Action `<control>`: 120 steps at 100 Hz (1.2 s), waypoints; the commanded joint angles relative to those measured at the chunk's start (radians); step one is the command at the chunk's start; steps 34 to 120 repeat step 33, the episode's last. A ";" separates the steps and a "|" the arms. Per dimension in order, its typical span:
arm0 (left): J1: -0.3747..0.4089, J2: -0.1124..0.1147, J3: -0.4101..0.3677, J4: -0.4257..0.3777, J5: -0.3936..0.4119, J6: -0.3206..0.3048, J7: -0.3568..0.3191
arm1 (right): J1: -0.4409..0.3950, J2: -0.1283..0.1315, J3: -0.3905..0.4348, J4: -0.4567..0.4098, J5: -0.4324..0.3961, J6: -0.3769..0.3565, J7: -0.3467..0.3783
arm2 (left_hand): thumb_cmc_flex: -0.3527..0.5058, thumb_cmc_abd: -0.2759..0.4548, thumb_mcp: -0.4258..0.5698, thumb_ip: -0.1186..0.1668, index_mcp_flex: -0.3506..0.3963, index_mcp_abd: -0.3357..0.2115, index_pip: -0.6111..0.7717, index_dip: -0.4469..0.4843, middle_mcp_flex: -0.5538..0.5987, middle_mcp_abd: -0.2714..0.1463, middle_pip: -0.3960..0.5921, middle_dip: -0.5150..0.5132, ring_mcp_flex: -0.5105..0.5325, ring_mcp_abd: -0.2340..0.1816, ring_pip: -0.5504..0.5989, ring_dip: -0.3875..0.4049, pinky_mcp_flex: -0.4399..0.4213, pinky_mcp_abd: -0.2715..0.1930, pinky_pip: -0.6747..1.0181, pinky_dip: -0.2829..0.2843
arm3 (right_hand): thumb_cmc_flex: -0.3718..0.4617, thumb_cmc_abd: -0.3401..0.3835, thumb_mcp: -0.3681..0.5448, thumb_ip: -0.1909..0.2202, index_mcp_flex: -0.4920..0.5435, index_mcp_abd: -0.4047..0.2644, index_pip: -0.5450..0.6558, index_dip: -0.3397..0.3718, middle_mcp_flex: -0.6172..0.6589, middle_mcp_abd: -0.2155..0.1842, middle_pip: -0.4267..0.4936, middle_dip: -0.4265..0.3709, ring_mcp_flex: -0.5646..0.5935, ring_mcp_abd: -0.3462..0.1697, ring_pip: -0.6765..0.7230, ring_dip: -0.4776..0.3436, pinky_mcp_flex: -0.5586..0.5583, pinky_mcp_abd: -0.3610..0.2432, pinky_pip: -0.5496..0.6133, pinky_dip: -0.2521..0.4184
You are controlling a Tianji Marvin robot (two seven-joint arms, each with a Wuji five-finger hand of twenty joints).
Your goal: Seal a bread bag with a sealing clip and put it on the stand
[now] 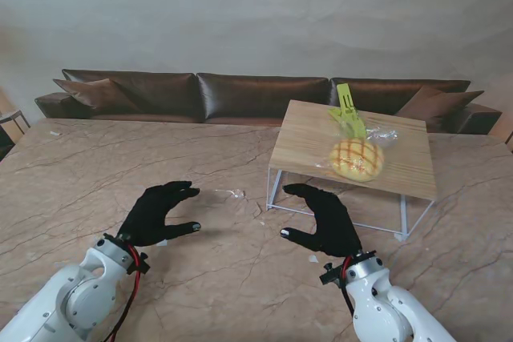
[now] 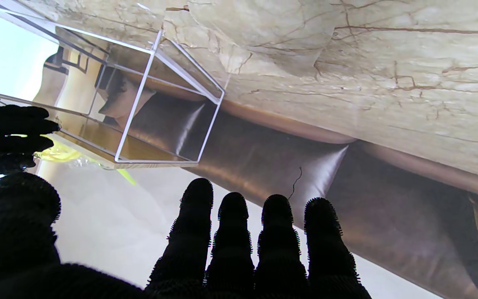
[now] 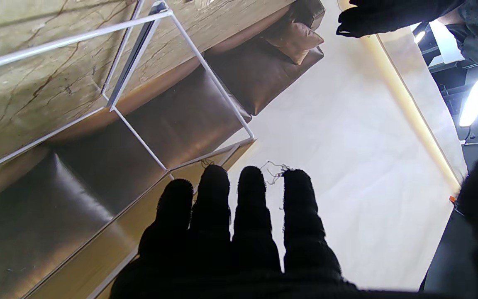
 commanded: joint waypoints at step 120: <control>0.015 -0.007 0.008 -0.008 -0.003 -0.001 0.011 | -0.003 -0.012 -0.001 0.009 0.002 -0.018 -0.018 | 0.007 0.037 -0.030 0.036 0.004 -0.019 -0.001 -0.002 -0.036 -0.021 -0.034 -0.018 -0.005 -0.031 -0.020 -0.005 -0.016 -0.026 -0.008 0.000 | -0.003 0.008 0.004 0.002 -0.022 -0.004 -0.001 -0.021 -0.012 0.000 -0.019 -0.001 0.009 -0.023 -0.017 -0.003 -0.004 -0.016 0.015 -0.011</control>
